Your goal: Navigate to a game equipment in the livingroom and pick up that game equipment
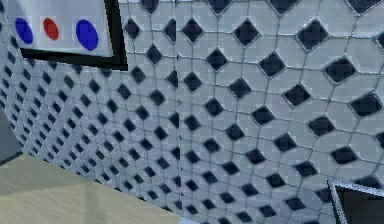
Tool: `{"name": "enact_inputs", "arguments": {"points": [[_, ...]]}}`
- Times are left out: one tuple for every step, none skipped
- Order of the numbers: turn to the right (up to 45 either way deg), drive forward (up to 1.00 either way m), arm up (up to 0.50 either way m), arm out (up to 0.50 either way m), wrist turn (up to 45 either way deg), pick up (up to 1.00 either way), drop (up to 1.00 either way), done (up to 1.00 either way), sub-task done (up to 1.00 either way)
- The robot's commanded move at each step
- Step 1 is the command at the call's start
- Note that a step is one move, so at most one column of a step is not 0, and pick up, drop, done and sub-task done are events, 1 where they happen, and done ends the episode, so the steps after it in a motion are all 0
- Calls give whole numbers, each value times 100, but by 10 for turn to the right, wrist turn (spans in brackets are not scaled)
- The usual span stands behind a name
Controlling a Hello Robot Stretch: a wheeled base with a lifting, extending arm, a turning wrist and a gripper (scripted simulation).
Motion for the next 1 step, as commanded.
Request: {"name": "enact_inputs", "arguments": {"points": [[0,0,0,0,0,0,0,100,0]]}}
